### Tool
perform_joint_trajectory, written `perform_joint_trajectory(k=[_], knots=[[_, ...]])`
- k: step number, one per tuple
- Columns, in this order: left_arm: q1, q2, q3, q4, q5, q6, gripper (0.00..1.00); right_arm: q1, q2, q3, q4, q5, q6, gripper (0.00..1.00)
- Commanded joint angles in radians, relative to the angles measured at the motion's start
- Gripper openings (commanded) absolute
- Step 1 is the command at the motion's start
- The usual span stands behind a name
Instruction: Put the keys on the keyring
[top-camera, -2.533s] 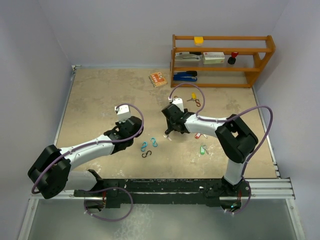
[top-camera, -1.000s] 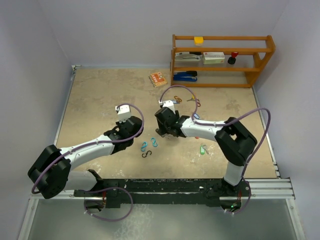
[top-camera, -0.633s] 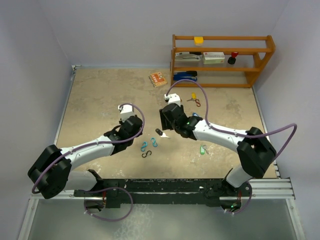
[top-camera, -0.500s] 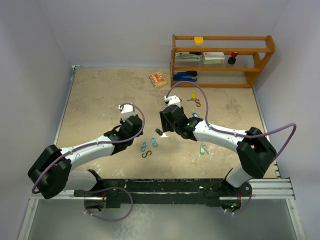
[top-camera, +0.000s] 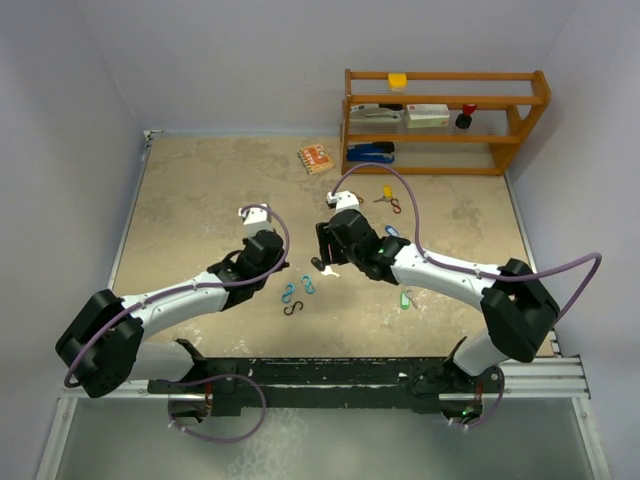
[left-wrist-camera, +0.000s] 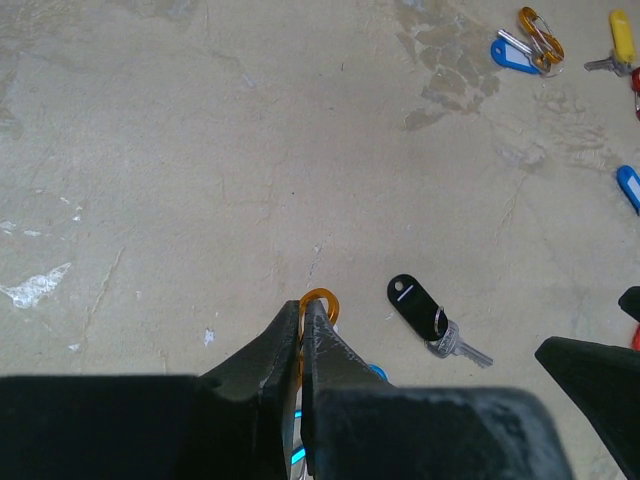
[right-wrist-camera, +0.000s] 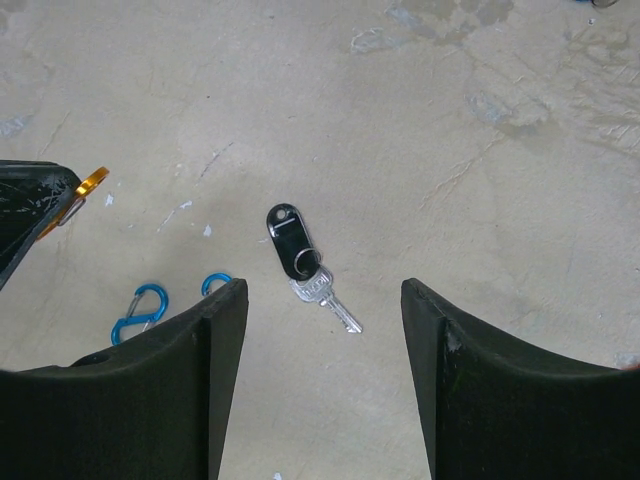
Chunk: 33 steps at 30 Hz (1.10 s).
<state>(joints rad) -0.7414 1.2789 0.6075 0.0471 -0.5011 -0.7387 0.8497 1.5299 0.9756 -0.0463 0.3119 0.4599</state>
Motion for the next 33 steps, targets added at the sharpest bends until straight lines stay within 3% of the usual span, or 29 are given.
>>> perform_joint_trajectory(k=[1, 17, 24, 29, 33], knots=[[0.01, -0.003, 0.005, 0.055, 0.016, 0.009, 0.0, 0.001, -0.033, -0.009, 0.031, -0.012, -0.011, 0.65], [0.038, 0.017, -0.014, 0.121, 0.081, -0.016, 0.0, -0.004, -0.047, -0.04, 0.074, -0.057, -0.01, 0.65], [0.041, 0.045, 0.039, 0.065, -0.011, -0.12, 0.0, -0.004, -0.056, -0.063, 0.108, -0.064, 0.013, 0.65], [0.041, 0.071, 0.097, 0.083, -0.015, -0.233, 0.08, -0.004, -0.073, -0.13, 0.201, -0.078, 0.029, 0.64], [0.041, 0.084, 0.124, 0.15, 0.042, -0.323, 0.22, -0.004, -0.103, -0.22, 0.363, -0.088, 0.016, 0.63]])
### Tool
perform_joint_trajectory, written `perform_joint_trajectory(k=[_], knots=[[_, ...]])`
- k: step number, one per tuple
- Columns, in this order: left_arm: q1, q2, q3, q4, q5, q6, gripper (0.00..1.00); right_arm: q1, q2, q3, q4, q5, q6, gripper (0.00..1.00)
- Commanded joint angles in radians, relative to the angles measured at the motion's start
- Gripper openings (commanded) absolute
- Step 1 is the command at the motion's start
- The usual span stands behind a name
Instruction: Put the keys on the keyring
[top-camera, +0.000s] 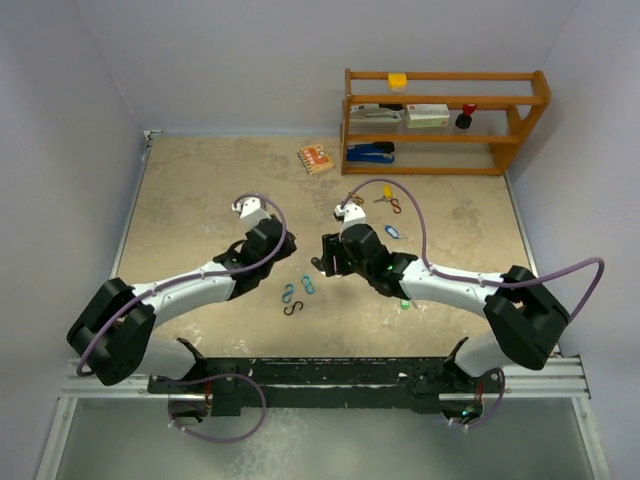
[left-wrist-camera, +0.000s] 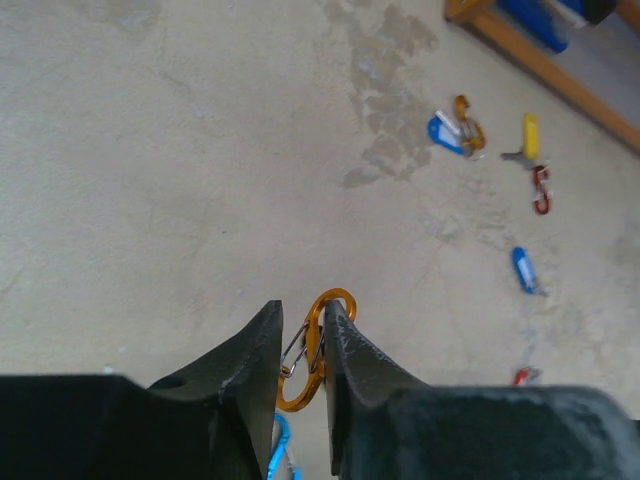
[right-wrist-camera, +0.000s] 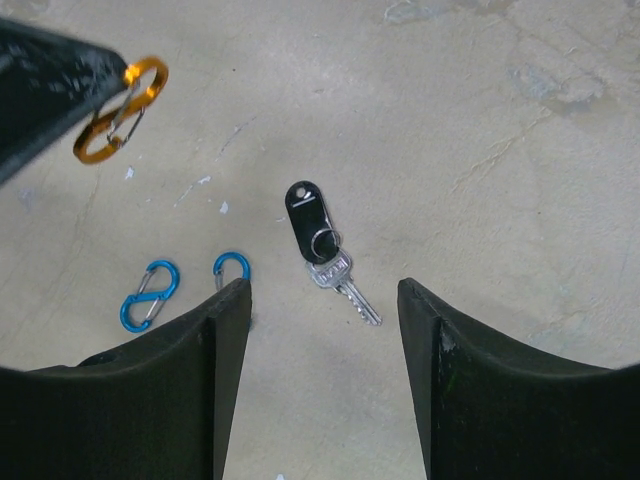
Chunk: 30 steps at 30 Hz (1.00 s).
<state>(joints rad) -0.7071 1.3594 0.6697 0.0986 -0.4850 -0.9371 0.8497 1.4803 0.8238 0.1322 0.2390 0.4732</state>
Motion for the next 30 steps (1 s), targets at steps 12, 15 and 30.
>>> perform_joint_trajectory(k=[12, 15, 30], knots=[[0.006, 0.056, 0.05, 0.281, 0.179, -0.298, 0.37, -0.022, -0.118, -0.188, 0.446, -0.129, 0.022, 0.64], [0.006, 0.059, 0.022, 0.325, 0.196, -0.328, 0.37, -0.063, -0.135, -0.213, 0.491, -0.176, 0.078, 0.64], [0.007, 0.069, 0.014, 0.354, 0.223, -0.34, 0.37, -0.185, -0.08, -0.24, 0.648, -0.376, 0.283, 0.68]])
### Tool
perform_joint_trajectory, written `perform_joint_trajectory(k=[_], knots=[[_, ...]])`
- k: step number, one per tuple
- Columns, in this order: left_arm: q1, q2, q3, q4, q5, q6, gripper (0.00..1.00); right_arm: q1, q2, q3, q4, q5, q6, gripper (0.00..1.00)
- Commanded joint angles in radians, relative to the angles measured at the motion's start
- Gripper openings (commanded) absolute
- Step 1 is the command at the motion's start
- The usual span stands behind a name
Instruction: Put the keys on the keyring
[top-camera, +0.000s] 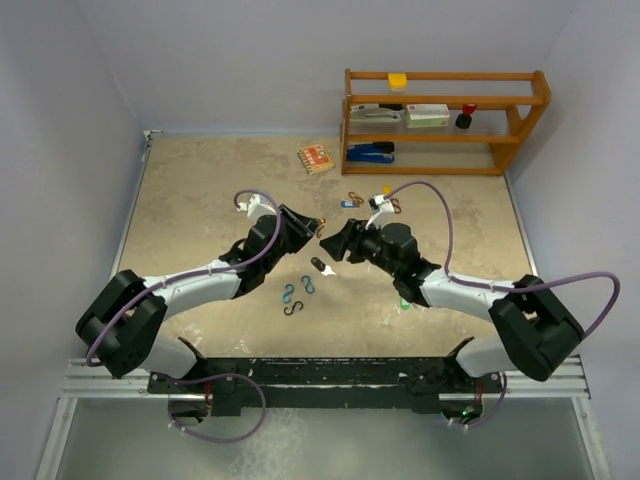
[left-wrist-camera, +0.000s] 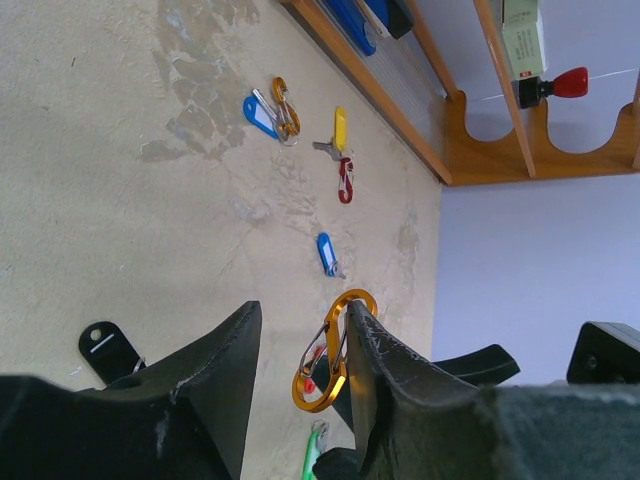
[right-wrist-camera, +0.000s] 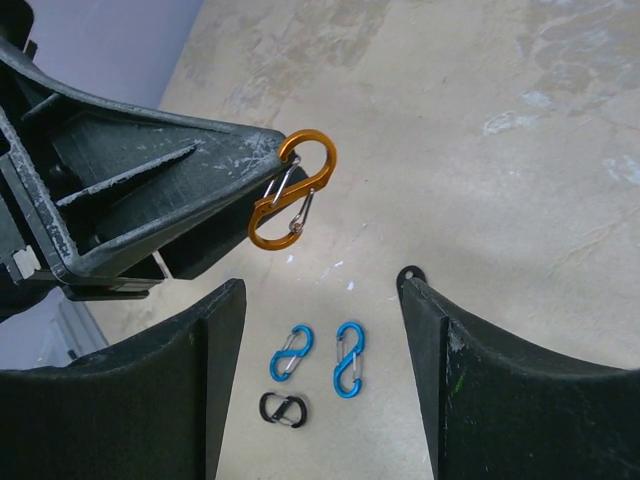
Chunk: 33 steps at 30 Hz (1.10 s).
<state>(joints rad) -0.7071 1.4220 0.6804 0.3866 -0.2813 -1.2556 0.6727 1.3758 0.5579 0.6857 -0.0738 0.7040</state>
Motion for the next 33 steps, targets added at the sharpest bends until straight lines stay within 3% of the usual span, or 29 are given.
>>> perform_joint_trajectory(k=[1, 20, 33], knots=[[0.007, 0.01, 0.004, 0.069, 0.02, -0.024, 0.37, -0.008, 0.034, 0.031, 0.102, -0.07, 0.06, 0.68], [0.007, 0.025, 0.002, 0.083, 0.036, -0.025, 0.37, -0.034, 0.139, 0.115, 0.147, -0.107, 0.134, 0.66], [0.008, 0.036, -0.011, 0.129, 0.068, -0.053, 0.37, -0.047, 0.177, 0.069, 0.293, -0.107, 0.169, 0.56]])
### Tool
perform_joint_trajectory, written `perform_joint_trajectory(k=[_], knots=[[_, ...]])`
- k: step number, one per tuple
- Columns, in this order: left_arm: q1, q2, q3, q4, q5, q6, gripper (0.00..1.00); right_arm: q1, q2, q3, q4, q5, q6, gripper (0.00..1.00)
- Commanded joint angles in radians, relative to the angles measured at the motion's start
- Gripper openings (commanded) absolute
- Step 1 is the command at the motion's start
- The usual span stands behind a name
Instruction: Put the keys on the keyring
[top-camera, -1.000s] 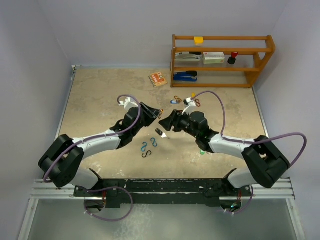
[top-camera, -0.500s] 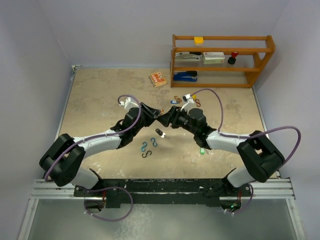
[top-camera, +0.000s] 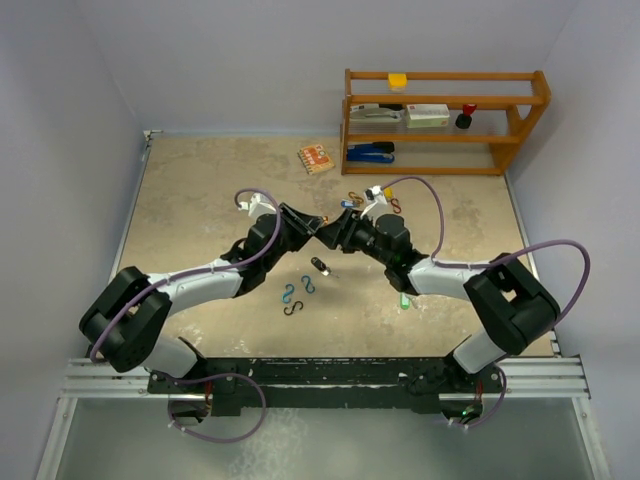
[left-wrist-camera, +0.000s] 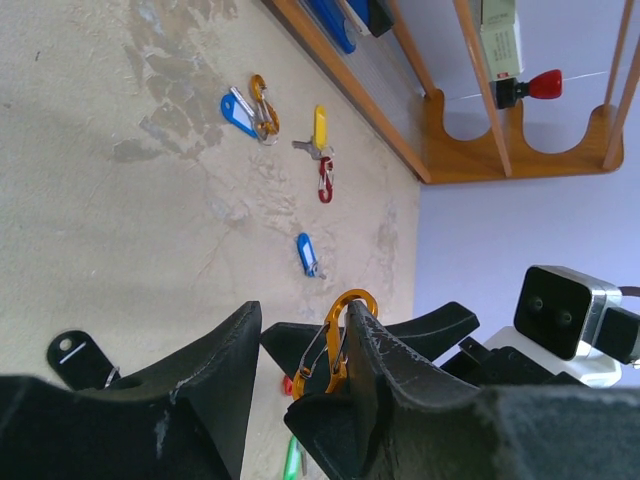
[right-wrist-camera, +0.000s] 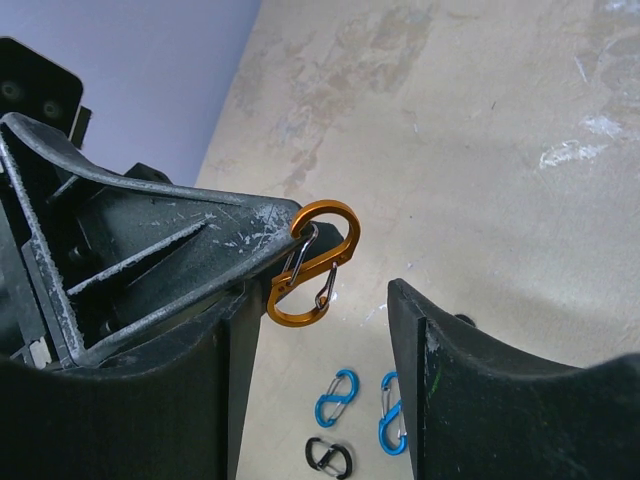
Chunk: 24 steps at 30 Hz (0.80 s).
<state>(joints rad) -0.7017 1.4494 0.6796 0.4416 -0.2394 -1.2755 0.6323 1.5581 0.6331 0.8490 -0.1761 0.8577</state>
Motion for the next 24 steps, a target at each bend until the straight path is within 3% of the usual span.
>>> perform_joint_trajectory(k=[1, 8, 21, 24], knots=[[0.003, 0.012, -0.01, 0.076, 0.028, -0.036, 0.37, -0.008, -0.003, -0.014, 0.145, -0.005, 0.018, 0.56], [0.002, 0.027, -0.017, 0.099, 0.039, -0.049, 0.37, -0.014, 0.005, -0.033, 0.188, -0.002, 0.03, 0.46], [0.002, 0.035, -0.024, 0.113, 0.04, -0.055, 0.32, -0.025, 0.003, -0.044, 0.194, -0.006, 0.035, 0.18], [0.002, 0.039, -0.023, 0.115, 0.038, -0.055, 0.32, -0.025, 0.007, -0.043, 0.193, -0.013, 0.038, 0.17]])
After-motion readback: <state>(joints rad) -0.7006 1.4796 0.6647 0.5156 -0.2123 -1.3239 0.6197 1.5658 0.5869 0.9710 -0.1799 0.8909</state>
